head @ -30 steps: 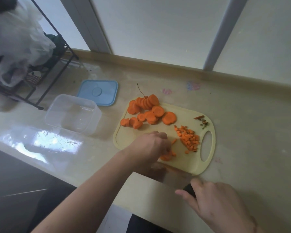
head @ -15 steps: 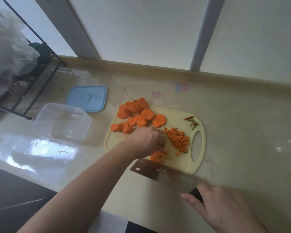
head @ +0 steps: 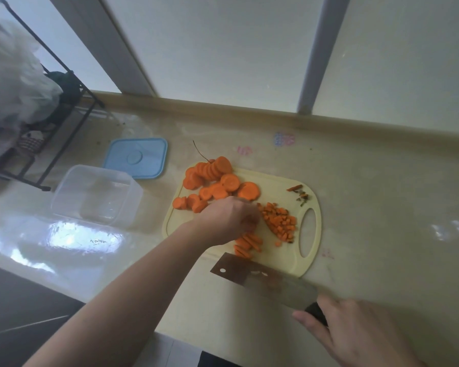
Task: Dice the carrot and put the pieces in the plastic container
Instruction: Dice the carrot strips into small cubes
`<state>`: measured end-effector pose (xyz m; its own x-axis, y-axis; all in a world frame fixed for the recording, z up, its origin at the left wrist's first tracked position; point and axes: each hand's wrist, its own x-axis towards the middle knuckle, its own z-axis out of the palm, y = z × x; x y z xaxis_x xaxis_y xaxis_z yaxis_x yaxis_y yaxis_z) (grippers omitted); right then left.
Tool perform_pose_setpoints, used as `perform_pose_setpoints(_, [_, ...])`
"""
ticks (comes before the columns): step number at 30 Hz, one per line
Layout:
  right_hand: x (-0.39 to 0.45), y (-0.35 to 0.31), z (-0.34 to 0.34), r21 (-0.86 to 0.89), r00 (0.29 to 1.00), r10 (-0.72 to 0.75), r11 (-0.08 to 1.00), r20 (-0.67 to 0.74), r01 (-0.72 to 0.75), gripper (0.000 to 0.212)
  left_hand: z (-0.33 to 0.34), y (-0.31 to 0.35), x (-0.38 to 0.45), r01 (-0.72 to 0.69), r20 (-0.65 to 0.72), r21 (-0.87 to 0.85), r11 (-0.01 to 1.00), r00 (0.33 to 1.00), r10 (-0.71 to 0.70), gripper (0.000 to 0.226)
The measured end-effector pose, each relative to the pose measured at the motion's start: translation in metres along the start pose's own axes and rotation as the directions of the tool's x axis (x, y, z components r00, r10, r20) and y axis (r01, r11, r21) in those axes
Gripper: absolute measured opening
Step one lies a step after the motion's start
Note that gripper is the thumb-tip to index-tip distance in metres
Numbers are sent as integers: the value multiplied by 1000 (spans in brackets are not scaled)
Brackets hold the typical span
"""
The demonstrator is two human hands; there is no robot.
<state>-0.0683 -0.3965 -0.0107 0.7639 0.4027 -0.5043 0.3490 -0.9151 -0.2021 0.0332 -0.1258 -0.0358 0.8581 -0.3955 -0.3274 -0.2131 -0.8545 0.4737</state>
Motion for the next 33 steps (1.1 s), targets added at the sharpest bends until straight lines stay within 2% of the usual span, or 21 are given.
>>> perform_pose_setpoints(6, [0, 0, 0, -6, 1000, -6, 1000, -14, 6, 128, 4, -1, -5, -23, -50, 16, 1000, 998, 24, 15])
perform_pose_setpoints(17, [0, -4, -4, -45, 999, 33, 999, 16, -32, 136, 5, -8, -12, -49, 15, -10, 999, 999, 49, 22])
perform_pose_setpoints(21, [-1, -5, -1, -72, 999, 22, 997, -30, -24, 131, 5, -9, -15, -117, 23, -12, 993, 993, 118, 22])
perform_pose_setpoints(23, [-2, -4, 2, -46, 995, 17, 999, -101, -22, 121, 2, -14, -16, -166, -1, -8, 986, 986, 166, 25])
perform_pose_setpoints(25, [-3, 4, 8, -50, 995, 12, 999, -95, -16, 99, -3, -25, -19, -196, -39, 23, 980, 980, 197, 26])
perform_pose_setpoints(27, [-9, 20, 24, -77, 977, 1, 997, -212, -17, 75, -8, -39, -24, -203, -89, 68, 977, 974, 208, 30])
perform_pose_setpoints(29, [-15, 31, 27, 54, 975, 58, 997, -213, -48, 64, -10, -46, -32, -231, -110, 91, 969, 964, 241, 35])
perform_pose_setpoints(30, [-17, 35, 26, 140, 970, 95, 988, -225, -64, 65, -9, -46, -35, -266, -110, 97, 959, 955, 276, 39])
perform_pose_setpoints(33, [-15, 36, 18, 403, 957, 229, 904, -175, -143, 82, 6, -41, -41, -358, -54, 131, 925, 929, 367, 59])
